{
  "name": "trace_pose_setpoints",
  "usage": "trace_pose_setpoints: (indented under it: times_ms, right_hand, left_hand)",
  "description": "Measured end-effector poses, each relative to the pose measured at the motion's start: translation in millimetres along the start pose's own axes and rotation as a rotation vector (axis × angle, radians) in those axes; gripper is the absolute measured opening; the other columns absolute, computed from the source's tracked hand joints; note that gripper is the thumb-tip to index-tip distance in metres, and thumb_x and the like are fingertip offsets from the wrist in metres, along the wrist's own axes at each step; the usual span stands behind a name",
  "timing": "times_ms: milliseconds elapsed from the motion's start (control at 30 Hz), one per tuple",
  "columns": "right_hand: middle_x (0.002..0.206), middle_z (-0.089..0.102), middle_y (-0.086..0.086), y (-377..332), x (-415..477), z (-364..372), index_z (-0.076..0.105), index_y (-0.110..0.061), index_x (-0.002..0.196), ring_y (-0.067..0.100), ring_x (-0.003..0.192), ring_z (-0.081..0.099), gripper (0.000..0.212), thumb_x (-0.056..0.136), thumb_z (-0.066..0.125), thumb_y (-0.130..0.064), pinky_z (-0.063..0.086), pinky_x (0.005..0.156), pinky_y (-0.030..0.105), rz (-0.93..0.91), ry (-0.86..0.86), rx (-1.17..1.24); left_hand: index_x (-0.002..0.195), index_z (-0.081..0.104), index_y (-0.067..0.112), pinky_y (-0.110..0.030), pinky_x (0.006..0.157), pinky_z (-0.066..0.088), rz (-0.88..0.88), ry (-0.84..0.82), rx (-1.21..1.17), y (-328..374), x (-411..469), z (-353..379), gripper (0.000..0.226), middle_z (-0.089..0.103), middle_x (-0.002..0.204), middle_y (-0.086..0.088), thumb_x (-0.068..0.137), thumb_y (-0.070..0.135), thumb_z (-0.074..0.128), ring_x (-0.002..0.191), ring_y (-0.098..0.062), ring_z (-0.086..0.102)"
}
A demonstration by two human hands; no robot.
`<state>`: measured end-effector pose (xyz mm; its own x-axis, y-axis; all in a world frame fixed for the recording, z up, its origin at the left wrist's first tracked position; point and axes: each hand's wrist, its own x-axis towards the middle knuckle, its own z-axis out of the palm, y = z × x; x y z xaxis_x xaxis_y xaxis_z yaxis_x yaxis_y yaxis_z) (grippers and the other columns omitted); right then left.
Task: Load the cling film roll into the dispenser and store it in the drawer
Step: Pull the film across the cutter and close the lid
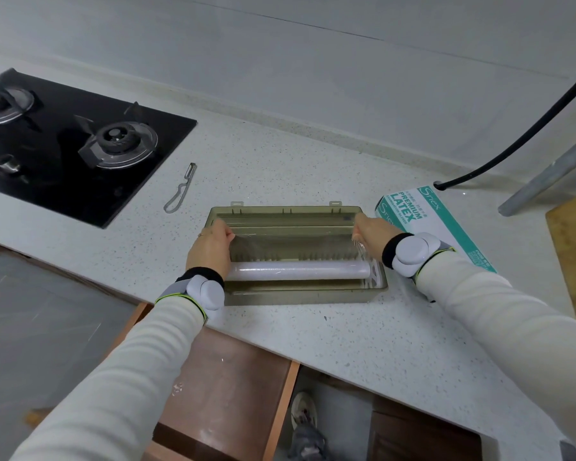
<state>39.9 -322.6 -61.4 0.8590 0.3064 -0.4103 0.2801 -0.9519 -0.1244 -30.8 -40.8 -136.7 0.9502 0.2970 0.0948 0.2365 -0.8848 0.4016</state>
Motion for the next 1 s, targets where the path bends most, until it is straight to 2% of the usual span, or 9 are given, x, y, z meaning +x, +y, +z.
trace_pose_setpoints:
  times_ms: [100, 267, 400, 567, 667, 767, 833, 900, 1000]
  right_hand:
    - [0.108, 0.058, 0.018, -0.9, 3.1, -2.4, 0.036, 0.004, 0.121, 0.022, 0.085, 0.050, 0.028, 0.093, 0.038, 0.002, 0.043, 0.076, 0.033, 0.022, 0.007, 0.015]
    - [0.114, 0.058, 0.021, -0.2, 7.0, -3.6, 0.033, 0.005, 0.123, 0.032, 0.103, 0.060, 0.031, 0.093, 0.040, 0.003, 0.050, 0.091, 0.041, 0.021, 0.043, -0.014]
    - [0.108, 0.060, 0.019, 1.2, 12.8, -4.6, 0.037, -0.001, 0.118, 0.028, 0.089, 0.059, 0.025, 0.094, 0.042, -0.001, 0.051, 0.085, 0.038, 0.018, 0.064, -0.020]
    - [0.106, 0.060, 0.017, 6.2, 28.2, -1.5, 0.040, -0.004, 0.115, 0.025, 0.090, 0.058, 0.023, 0.092, 0.043, -0.005, 0.051, 0.088, 0.041, 0.048, 0.091, 0.034]
    - [0.090, 0.055, 0.012, 7.7, 36.5, -2.1, 0.044, -0.006, 0.115, 0.023, 0.078, 0.049, 0.022, 0.094, 0.042, -0.012, 0.048, 0.078, 0.040, 0.065, 0.128, 0.053]
    - [0.075, 0.046, 0.002, 8.4, 42.4, -3.6, 0.042, -0.015, 0.103, 0.022, 0.074, 0.048, 0.010, 0.094, 0.042, -0.013, 0.042, 0.069, 0.035, 0.055, 0.138, 0.020]
    - [0.066, 0.035, -0.006, 9.5, 44.8, -3.3, 0.032, -0.017, 0.097, 0.017, 0.065, 0.045, 0.014, 0.093, 0.043, -0.009, 0.040, 0.068, 0.032, 0.042, 0.115, -0.002]
    - [0.074, 0.044, -0.005, 10.4, 48.3, -4.4, 0.035, -0.011, 0.099, 0.015, 0.065, 0.049, 0.015, 0.091, 0.044, -0.003, 0.045, 0.070, 0.033, 0.033, 0.094, -0.005]
    - [0.102, 0.061, 0.013, 11.9, 52.8, -8.4, 0.044, -0.002, 0.108, 0.031, 0.092, 0.061, 0.015, 0.094, 0.044, -0.007, 0.052, 0.083, 0.041, 0.014, 0.070, -0.009]
  left_hand:
    - [0.098, 0.046, 0.009, -0.028, 0.053, 0.032, -0.005, 0.003, 0.016, -0.9, 6.1, 0.5, 0.012, 0.047, 0.073, 0.001, 0.098, 0.020, 0.041, 0.062, -0.021, 0.043]
    - [0.096, 0.043, 0.013, -0.022, 0.043, 0.019, -0.031, -0.015, 0.059, -2.5, 16.8, -0.5, 0.007, 0.036, 0.056, 0.011, 0.098, 0.020, 0.040, 0.047, -0.009, 0.033]
    - [0.099, 0.044, 0.012, -0.023, 0.045, 0.023, -0.015, -0.006, 0.104, -2.2, 22.0, -0.4, 0.010, 0.037, 0.054, 0.007, 0.099, 0.021, 0.040, 0.046, -0.013, 0.033]
    - [0.101, 0.043, 0.012, -0.029, 0.053, 0.038, 0.014, -0.010, 0.134, -0.3, 30.9, -1.1, 0.014, 0.061, 0.071, -0.005, 0.099, 0.025, 0.038, 0.055, -0.026, 0.050]
    - [0.102, 0.043, 0.012, -0.032, 0.054, 0.044, 0.025, -0.015, 0.145, 0.4, 35.9, -1.1, 0.017, 0.065, 0.075, -0.005, 0.099, 0.027, 0.037, 0.059, -0.028, 0.058]
    - [0.102, 0.044, 0.012, -0.028, 0.051, 0.037, 0.031, -0.013, 0.156, -0.5, 42.8, 0.1, 0.012, 0.063, 0.072, -0.003, 0.099, 0.023, 0.038, 0.052, -0.025, 0.051]
    - [0.101, 0.044, 0.012, -0.026, 0.049, 0.032, 0.043, -0.018, 0.184, -1.6, 46.3, 1.5, 0.012, 0.058, 0.066, -0.001, 0.099, 0.023, 0.039, 0.049, -0.024, 0.045]
    - [0.100, 0.046, 0.013, -0.023, 0.045, 0.024, 0.043, -0.026, 0.214, -3.5, 51.2, 4.0, 0.009, 0.044, 0.055, 0.006, 0.098, 0.021, 0.042, 0.043, -0.019, 0.037]
    - [0.097, 0.047, 0.015, -0.021, 0.043, 0.016, 0.034, -0.054, 0.237, -5.7, 57.9, 7.3, 0.002, 0.031, 0.051, 0.011, 0.096, 0.016, 0.046, 0.041, -0.014, 0.030]
